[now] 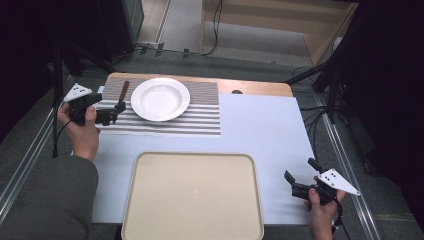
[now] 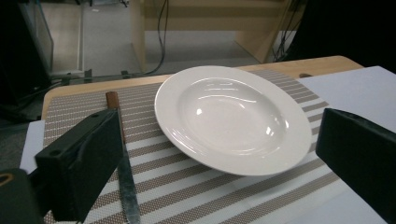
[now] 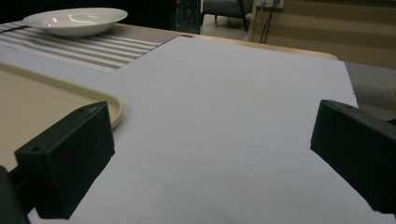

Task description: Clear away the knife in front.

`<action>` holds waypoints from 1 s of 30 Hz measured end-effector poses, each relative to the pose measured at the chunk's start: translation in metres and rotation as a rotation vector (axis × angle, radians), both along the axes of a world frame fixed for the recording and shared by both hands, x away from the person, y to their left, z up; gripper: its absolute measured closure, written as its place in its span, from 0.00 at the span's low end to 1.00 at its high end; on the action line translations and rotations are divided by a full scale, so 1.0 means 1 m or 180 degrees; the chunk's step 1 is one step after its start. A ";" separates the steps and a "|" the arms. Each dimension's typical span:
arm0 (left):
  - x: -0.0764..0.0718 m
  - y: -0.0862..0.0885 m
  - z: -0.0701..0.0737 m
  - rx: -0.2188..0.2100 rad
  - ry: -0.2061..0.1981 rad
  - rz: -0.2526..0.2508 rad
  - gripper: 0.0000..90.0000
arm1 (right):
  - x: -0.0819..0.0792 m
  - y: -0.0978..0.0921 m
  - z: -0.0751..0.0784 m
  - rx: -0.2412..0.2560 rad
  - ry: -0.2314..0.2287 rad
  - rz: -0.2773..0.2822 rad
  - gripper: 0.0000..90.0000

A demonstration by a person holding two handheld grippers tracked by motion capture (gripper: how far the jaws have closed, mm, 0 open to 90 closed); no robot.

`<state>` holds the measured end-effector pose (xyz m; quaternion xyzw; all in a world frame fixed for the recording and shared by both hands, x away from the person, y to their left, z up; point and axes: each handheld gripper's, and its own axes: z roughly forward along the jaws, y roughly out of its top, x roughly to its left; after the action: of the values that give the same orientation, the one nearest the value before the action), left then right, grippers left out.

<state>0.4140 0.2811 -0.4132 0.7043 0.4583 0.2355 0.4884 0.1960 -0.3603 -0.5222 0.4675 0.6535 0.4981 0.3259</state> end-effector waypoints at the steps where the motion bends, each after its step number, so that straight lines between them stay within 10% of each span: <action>1: 0.004 -0.001 0.000 -0.0001 0.0021 0.0017 0.03 | 0.000 0.000 0.000 0.0009 0.0004 -0.0002 0.00; 14: 0.067 0.004 -0.008 0.0005 0.0607 0.0249 0.19 | 0.001 0.001 0.000 -0.0008 0.0041 -0.0018 0.00; 30: 0.139 0.003 -0.038 0.0408 0.1529 0.0527 0.57 | 0.003 0.006 -0.001 -0.0157 0.0097 -0.0041 0.00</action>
<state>0.5529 0.2843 -0.4516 0.7296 0.6013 0.1292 0.2990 0.1990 -0.3546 -0.5232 0.4711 0.6675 0.4725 0.3306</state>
